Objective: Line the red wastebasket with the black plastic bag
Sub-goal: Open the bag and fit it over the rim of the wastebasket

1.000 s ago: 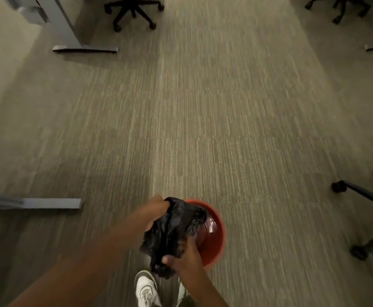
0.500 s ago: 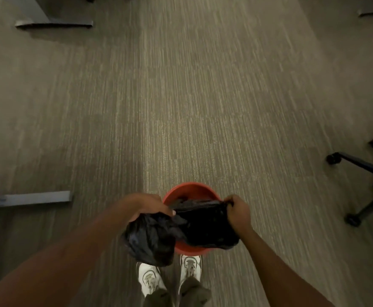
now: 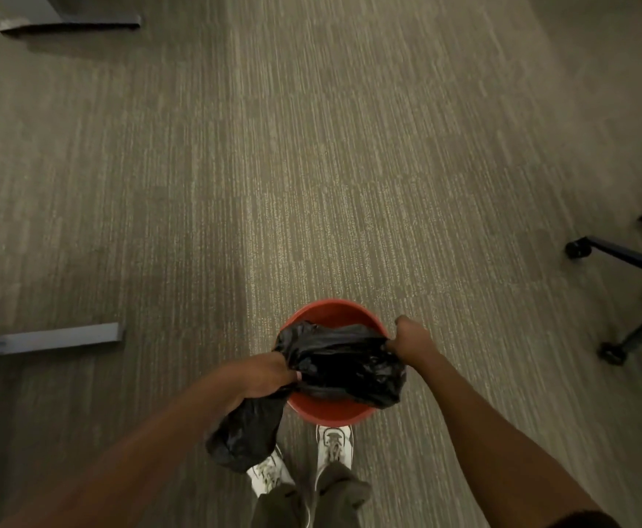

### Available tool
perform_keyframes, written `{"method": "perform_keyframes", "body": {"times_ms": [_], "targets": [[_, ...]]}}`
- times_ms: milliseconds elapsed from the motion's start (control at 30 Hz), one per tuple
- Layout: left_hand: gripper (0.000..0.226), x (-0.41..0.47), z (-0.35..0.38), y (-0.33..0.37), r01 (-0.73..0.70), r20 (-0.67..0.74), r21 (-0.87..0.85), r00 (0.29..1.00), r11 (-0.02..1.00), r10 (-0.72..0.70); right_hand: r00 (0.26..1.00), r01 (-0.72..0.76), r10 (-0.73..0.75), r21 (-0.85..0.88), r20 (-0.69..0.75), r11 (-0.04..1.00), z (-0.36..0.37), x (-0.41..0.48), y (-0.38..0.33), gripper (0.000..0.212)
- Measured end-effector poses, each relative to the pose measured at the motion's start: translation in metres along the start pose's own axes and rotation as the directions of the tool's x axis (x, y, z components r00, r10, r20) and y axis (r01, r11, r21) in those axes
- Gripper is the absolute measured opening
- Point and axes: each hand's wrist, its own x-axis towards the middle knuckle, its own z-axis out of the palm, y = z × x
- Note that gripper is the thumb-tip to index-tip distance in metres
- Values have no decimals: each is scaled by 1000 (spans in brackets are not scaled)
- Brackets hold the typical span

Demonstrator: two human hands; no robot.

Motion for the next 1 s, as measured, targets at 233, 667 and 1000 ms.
{"method": "perform_keyframes", "body": {"times_ms": [233, 667, 1000], "targets": [[37, 19, 28, 6, 42, 43, 103, 998, 994, -47, 961, -120, 229, 509, -157, 852, 35, -61, -21, 19], [41, 43, 44, 36, 291, 102, -429, 956, 855, -274, 999, -47, 21, 608, 50, 793, 117, -239, -93, 44], [39, 58, 40, 39, 251, 5, -532, 956, 808, -294, 993, 116, -73, 649, -93, 752, 107, -200, -63, 70]]}}
